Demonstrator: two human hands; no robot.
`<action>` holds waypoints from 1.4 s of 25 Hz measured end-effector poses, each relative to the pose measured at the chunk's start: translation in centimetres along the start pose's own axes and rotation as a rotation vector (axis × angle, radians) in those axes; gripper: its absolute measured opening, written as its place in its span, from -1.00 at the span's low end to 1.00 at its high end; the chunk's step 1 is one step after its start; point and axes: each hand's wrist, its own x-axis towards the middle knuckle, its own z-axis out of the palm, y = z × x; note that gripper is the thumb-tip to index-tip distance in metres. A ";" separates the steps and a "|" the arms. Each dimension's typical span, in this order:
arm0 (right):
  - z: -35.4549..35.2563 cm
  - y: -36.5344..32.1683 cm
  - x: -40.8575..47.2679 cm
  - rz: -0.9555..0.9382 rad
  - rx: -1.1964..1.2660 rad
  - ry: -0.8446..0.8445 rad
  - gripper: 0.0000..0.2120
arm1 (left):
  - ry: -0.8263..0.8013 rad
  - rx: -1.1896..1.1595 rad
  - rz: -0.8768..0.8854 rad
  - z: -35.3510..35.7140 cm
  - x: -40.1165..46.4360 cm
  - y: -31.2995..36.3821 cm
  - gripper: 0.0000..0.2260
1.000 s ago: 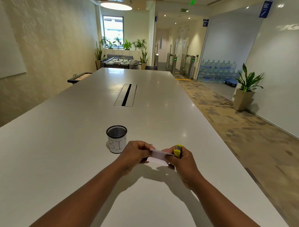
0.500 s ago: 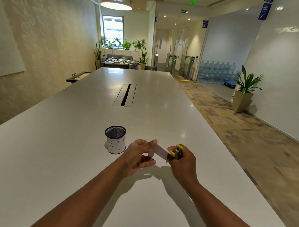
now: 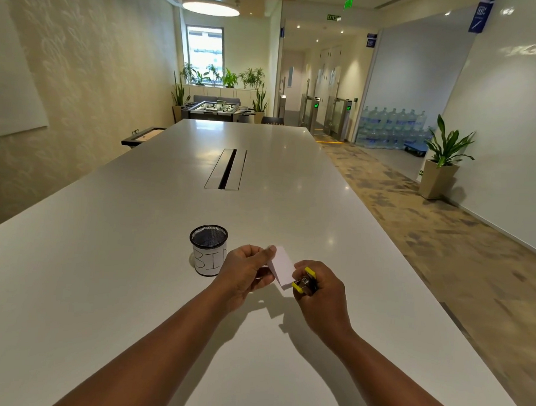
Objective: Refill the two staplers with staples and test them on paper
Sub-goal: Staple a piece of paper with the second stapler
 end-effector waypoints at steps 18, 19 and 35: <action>-1.4 -1.6 2.9 0.138 0.101 -0.206 -0.81 | 0.018 0.503 0.478 0.0 -1.3 1.4 -0.84; -1.3 -1.7 2.8 0.133 0.076 -0.214 -0.81 | 0.004 0.508 0.477 0.0 -1.4 1.4 -0.82; -1.4 -1.9 2.4 0.202 0.098 -0.225 -0.79 | -0.068 0.441 0.446 -0.5 -1.5 1.2 -0.80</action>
